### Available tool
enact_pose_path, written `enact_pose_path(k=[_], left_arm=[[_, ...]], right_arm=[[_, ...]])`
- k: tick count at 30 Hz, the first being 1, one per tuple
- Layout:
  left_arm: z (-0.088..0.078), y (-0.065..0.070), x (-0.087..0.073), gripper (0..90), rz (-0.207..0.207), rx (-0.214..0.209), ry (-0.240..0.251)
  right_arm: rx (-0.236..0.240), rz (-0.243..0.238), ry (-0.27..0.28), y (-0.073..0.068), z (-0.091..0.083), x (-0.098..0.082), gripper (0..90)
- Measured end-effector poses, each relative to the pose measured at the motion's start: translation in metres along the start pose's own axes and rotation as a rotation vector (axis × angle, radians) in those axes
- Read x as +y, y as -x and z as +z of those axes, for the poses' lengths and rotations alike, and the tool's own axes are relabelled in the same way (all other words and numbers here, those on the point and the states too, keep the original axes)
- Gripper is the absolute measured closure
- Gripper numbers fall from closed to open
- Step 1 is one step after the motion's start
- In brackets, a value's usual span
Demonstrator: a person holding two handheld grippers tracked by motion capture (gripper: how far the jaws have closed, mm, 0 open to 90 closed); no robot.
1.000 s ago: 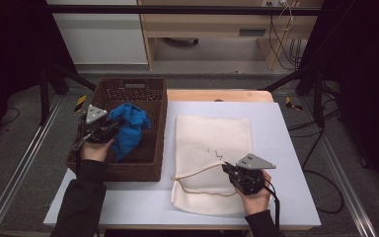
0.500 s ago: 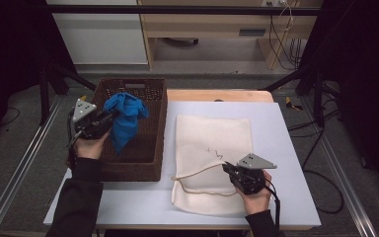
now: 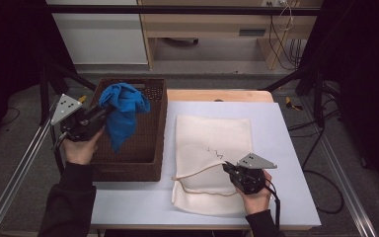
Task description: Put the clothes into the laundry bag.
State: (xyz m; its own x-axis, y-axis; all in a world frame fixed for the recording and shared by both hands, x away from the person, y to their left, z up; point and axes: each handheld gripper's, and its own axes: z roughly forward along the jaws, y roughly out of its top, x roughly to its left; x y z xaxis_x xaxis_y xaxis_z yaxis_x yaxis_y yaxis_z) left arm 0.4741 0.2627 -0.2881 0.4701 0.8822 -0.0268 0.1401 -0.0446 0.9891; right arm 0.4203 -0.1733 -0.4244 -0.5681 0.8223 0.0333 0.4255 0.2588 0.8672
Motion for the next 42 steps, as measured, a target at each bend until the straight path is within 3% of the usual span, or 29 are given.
enact_pose_path(k=[11,18,20,21,25,27,30,35,42], left_arm=[[-0.021,0.028,0.026,76.1,0.051,-0.085,0.035],[-0.028,0.049,0.032,76.0,0.075,-0.151,0.056],[-0.030,0.062,0.031,76.0,0.102,-0.182,0.056],[-0.030,0.062,0.031,76.0,0.102,-0.182,0.056],[-0.032,0.084,0.027,76.0,0.126,-0.241,0.068],[-0.032,0.087,0.026,76.0,0.126,-0.249,0.067],[-0.033,0.104,0.021,76.0,0.130,-0.297,0.043],[-0.035,0.115,0.017,76.0,0.140,-0.326,0.038],[-0.037,0.139,-0.001,76.0,0.170,-0.398,0.000]], right_arm=[[-0.003,-0.003,0.005,0.000,0.000,0.001,87.2],[-0.003,-0.004,0.007,0.000,-0.001,0.001,87.3],[-0.004,-0.002,0.005,0.000,-0.001,0.002,87.3],[-0.004,-0.002,0.006,0.000,-0.001,0.002,87.3],[-0.004,-0.001,0.007,0.000,-0.001,0.002,87.3],[-0.005,-0.001,0.007,0.000,-0.001,0.002,87.2],[-0.003,-0.005,0.007,0.000,0.000,0.002,87.3],[-0.004,0.002,0.007,0.001,0.000,0.002,87.3],[-0.001,0.003,0.002,0.001,0.001,0.001,87.3]])
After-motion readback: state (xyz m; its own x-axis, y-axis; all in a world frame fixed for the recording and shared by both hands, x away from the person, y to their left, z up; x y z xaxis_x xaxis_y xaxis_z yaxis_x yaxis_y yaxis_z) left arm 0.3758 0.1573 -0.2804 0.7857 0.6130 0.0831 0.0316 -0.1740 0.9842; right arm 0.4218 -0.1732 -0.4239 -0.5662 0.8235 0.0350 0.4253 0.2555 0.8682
